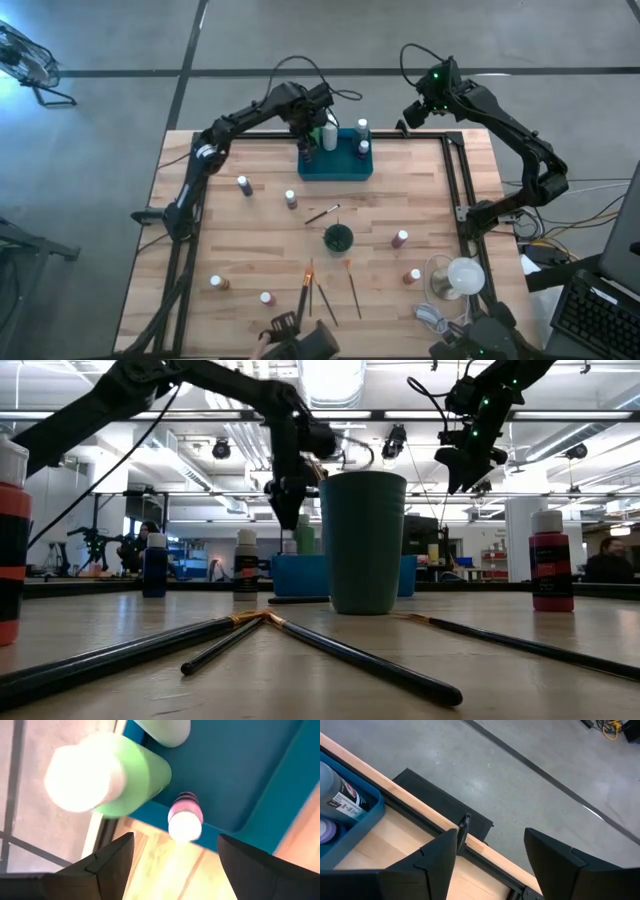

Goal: Pick & Place Paint Supplies
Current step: Put the red paint bottle into the blue bin

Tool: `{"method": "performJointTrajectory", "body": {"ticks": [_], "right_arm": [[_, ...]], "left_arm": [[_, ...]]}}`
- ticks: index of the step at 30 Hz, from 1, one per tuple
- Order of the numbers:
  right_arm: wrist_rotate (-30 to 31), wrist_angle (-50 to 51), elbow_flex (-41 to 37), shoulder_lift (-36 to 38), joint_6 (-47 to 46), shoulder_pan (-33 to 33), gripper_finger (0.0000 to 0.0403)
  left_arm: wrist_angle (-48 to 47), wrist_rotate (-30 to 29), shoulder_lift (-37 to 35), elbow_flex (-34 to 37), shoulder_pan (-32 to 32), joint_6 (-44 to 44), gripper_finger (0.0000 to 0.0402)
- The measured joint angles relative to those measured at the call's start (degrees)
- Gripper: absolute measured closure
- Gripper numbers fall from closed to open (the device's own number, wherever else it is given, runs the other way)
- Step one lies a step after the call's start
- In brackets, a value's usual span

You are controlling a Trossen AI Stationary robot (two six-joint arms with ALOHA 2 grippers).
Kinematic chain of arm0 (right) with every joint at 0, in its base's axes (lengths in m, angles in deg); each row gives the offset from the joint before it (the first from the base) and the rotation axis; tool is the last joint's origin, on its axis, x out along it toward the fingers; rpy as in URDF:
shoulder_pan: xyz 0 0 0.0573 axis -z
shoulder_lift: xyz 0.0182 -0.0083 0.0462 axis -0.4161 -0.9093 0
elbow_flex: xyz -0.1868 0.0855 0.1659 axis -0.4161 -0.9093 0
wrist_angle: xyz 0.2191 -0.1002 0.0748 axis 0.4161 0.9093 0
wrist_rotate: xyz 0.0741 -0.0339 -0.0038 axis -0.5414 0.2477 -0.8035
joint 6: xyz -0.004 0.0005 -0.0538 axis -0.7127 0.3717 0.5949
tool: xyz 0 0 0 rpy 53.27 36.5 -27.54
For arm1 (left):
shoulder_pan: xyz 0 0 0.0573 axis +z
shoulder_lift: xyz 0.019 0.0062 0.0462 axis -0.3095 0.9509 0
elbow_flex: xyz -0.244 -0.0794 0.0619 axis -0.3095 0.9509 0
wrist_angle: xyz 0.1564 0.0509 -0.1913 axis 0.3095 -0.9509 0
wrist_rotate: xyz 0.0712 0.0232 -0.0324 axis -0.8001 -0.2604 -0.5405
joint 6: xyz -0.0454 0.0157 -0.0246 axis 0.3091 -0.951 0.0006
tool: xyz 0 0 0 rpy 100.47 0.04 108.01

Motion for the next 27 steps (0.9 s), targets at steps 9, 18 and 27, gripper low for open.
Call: {"method": "performJointTrajectory", "body": {"ticks": [9, 18, 27], "right_arm": [[0.03, 2.64, 0.01, 0.02, 4.67, -2.35, 0.0164], [0.03, 9.72, 0.39, 0.81, 3.47, -10.84, 0.0181], [-0.02, 23.52, 0.38, 6.02, -5.5, -20.17, 0.0164]], "left_arm": [[-9.32, -0.48, -4.13, -4.62, -0.44, 2.11, 0.0113], [-5.59, -0.56, -12.96, 4.81, -0.5, 3.27, 0.0113], [11.78, 0.09, -28.85, 29.22, -0.5, 1.71, 0.0113]]}}
